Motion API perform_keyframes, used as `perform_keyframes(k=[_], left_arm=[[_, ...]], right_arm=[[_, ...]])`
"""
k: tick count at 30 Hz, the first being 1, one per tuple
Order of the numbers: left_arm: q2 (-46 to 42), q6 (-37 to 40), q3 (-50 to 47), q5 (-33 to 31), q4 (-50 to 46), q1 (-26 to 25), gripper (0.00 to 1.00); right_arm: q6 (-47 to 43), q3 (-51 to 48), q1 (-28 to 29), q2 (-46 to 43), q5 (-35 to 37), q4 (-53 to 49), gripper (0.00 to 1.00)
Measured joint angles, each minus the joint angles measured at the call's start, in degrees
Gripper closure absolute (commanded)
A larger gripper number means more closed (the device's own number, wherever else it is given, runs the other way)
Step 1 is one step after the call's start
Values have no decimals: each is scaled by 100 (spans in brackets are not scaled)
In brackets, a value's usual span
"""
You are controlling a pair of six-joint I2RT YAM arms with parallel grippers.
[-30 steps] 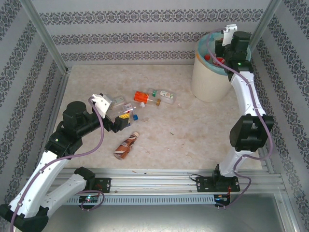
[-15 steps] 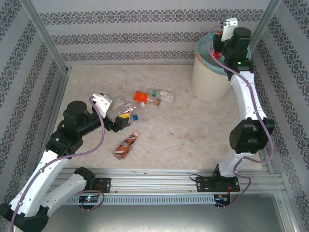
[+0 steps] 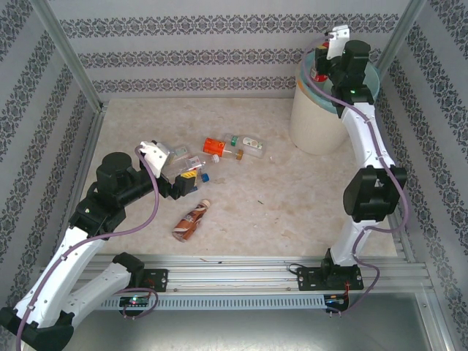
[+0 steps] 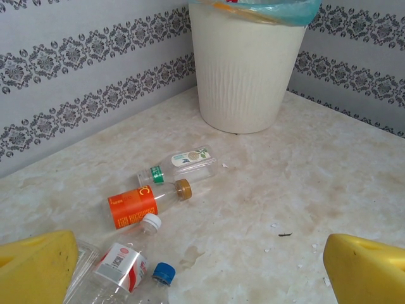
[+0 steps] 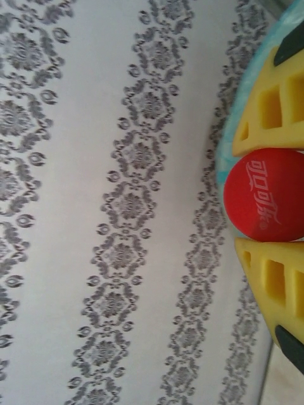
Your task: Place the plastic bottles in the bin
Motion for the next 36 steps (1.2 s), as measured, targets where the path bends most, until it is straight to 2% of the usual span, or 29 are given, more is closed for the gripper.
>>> perform_keyframes(k=[11, 19, 25, 36], left_arm=[[-70, 0, 0, -83, -4, 0, 0], [17, -15, 2, -81, 15, 0, 0], [133, -188, 0, -59, 181, 0, 0], [643, -450, 2, 68, 492, -212, 0]], right_arm=[[114, -468, -111, -295, -66, 201, 100], [103, 120, -109, -398, 236, -776, 100], [-114, 306, -111, -538, 562, -1108, 100], [-254, -597, -192, -717, 872, -1054, 100]])
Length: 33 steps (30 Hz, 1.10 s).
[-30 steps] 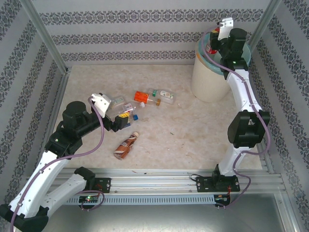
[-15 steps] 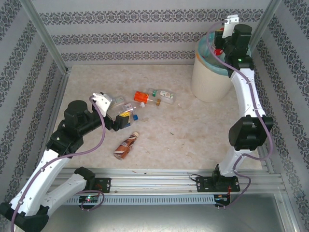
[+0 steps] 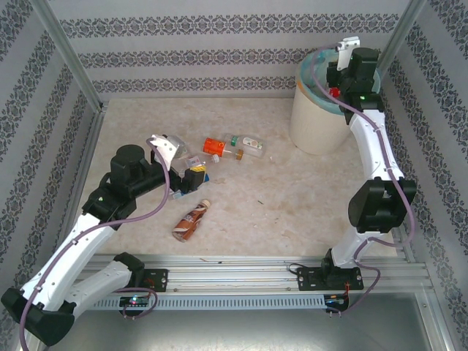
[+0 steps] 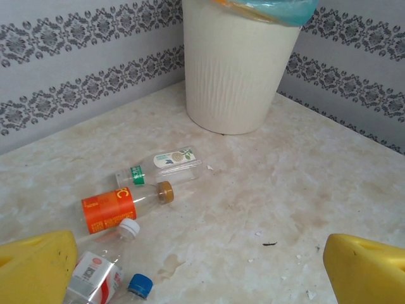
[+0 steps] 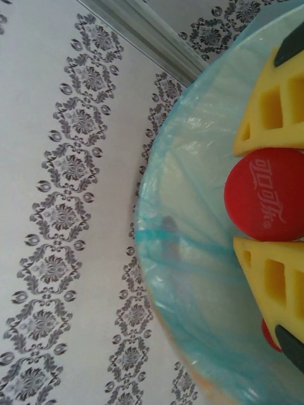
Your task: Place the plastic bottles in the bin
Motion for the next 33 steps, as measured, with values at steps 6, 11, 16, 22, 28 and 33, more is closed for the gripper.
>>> perform_keyframes(k=[6, 11, 16, 22, 28, 33], left_arm=[[20, -46, 0, -11, 33, -85, 0], [20, -66, 0, -22, 66, -129, 0], [20, -66, 0, -42, 81, -142, 0], [61, -83, 0, -68, 107, -170, 0], [157, -116, 52, -238, 39, -199, 0], [164, -197, 319, -546, -293, -199, 0]], right_arm=[[61, -444, -197, 0, -15, 352, 100], [199, -907, -387, 177, -74, 586, 100], [219, -920, -396, 260, -83, 861, 100], [304, -789, -407, 328, -90, 800, 59], [885, -717, -420, 271, -549, 22, 42], [1515, -717, -417, -203, -1255, -227, 42]])
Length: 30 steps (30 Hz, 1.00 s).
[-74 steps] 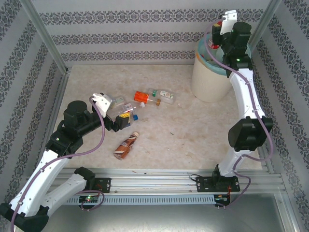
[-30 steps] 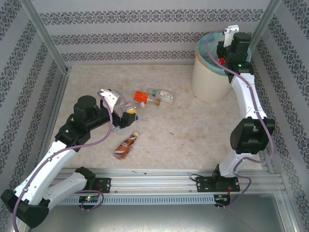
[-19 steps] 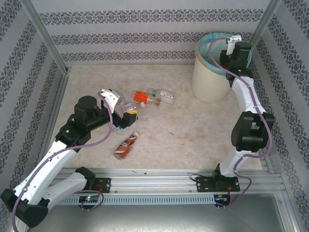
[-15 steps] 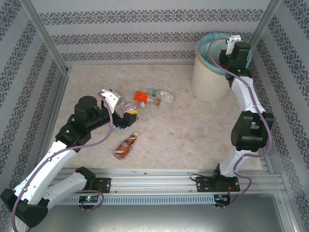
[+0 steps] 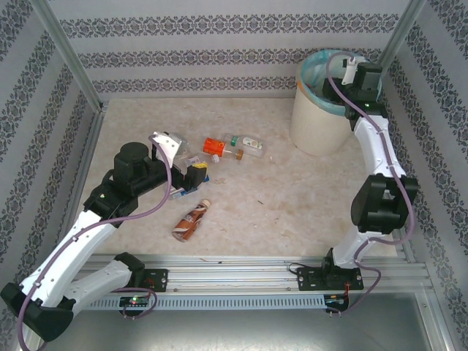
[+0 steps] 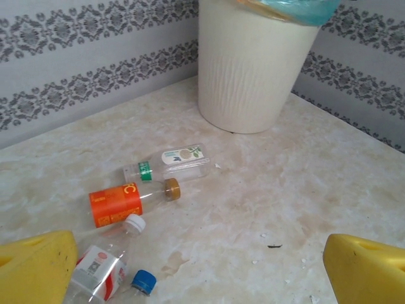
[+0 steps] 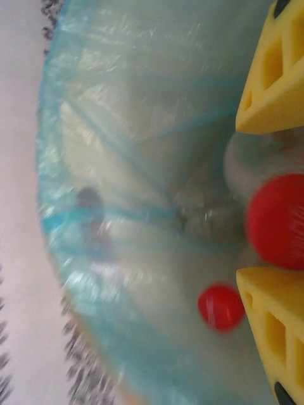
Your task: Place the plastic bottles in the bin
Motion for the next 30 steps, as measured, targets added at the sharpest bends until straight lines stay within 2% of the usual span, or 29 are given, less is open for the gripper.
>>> perform_keyframes(k=[7, 10, 13, 16, 23, 26, 30], left_arm=[[39, -258, 173, -358, -697, 0, 0], [101, -382, 245, -411, -1113, 0, 0], [212, -511, 365, -420, -1578, 0, 4], [393, -643, 474, -407, -2065, 0, 7], [1069, -1088, 529, -319, -3064, -24, 16], [1335, -1377, 389, -308, -3274, -151, 15], [1674, -1786, -7, -240, -3351, -378, 15]], right_arm=[[737, 0, 0, -966, -682, 48, 41], [953, -20, 42, -1193, -791, 46, 41], [1043, -151, 227, -1416, -789, 42, 41], [1027, -459, 721, -1755, -664, 37, 41], [448, -1250, 2415, -2487, -63, 72, 41], [271, -1493, 2806, -2531, 98, 142, 41], [173, -1799, 3018, -2529, 249, 212, 41]])
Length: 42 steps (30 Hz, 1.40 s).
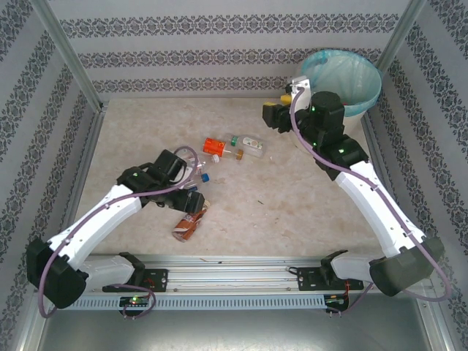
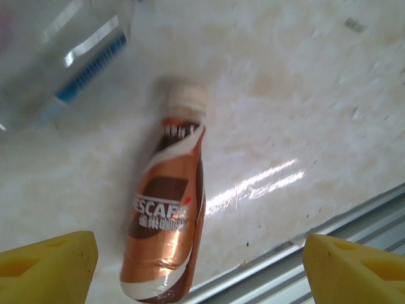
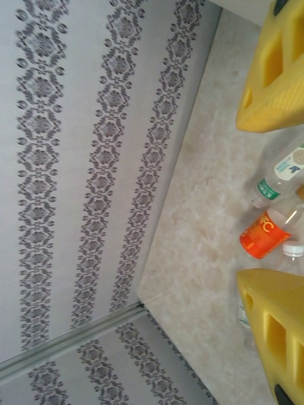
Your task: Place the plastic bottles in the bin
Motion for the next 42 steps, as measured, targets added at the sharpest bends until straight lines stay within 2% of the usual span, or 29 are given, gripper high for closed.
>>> perform_keyframes(k=[6, 12, 16, 23, 28, 32, 37, 39, 42], left_arm=[[385, -516, -566, -28, 7, -345, 15], [402, -868, -1062, -245, 13, -417, 15], [544, -966, -1150, -286, 271, -452, 25], [966, -973, -1351, -221, 728, -476, 28], [1069, -940, -1353, -170, 876, -487, 42], [1060, -894, -1327, -155, 874, -487, 44], [535, -734, -1080, -175, 831, -487, 44], [22, -638, -883, -227, 844, -487, 43], [-857, -479, -584, -334, 1010, -487, 43]], right_arm=[[-26, -133, 9, 11, 111, 85, 40], [-133, -192, 9, 11, 114, 157, 40], [-133, -234, 9, 26, 111, 177, 40], [-153, -258, 9, 44, 114, 181, 39], [-155, -258, 9, 44, 114, 181, 39], [-155, -258, 9, 44, 114, 179, 39], [-146, -258, 9, 44, -44, 177, 39], [-129, -251, 9, 48, -365, 175, 39], [-2, -70, 24, 181, -1274, 153, 39]])
